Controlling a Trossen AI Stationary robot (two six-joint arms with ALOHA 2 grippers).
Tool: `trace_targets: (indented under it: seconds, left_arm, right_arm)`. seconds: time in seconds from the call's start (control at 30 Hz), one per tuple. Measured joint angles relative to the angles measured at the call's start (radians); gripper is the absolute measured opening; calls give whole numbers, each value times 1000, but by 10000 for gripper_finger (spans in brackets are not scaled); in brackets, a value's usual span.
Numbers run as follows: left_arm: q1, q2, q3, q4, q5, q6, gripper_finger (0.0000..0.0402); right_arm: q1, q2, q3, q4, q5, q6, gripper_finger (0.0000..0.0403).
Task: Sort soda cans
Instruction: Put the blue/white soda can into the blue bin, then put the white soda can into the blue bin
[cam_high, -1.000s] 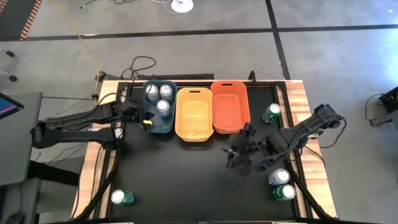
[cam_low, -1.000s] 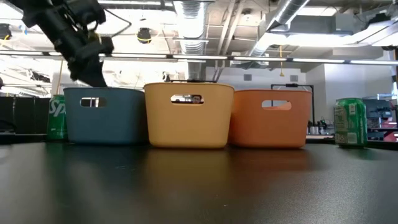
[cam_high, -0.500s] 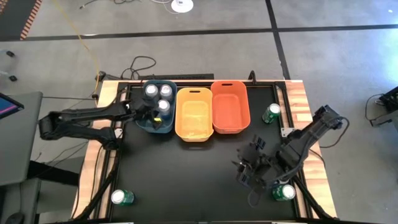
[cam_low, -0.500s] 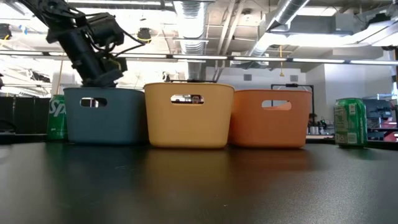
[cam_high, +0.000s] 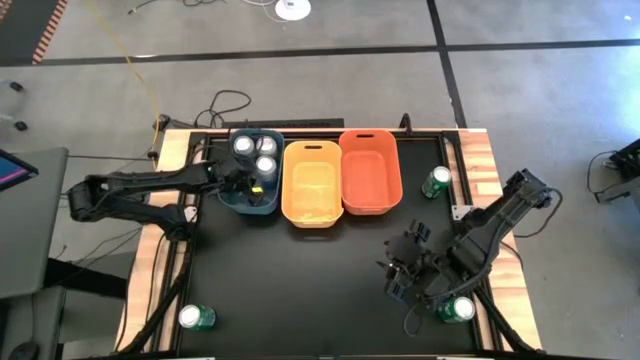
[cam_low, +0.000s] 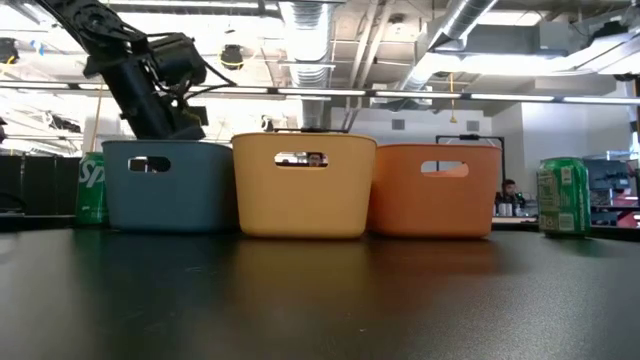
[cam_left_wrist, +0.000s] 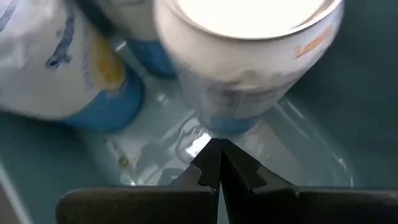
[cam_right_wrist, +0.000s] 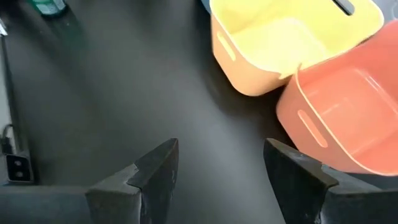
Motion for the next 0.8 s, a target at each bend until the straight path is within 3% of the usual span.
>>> trace_targets:
  seconds: [0.1, 0.2, 0.47, 0.7, 0.8]
  left_arm:
    - [-25, -61, 0, -21, 25, -16, 1]
    - [-65, -130, 1, -26, 48, -37, 1]
    - [-211, -187, 2, -36, 34, -135, 1]
    - [-425, -190, 26, -38, -117, -196, 1]
    - [-507, -173, 43, 4, -138, -190, 1]
  right_arm:
    - [-7, 0, 0, -134, -7, 77, 253]
    - [-30, 0, 0, -286, -80, 198, 253]
    - [-39, 0, -6, -222, -480, 99, 253]
    - [50, 0, -7, -285, -556, 228, 253]
    - [99, 0, -6, -278, -605, 295, 253]
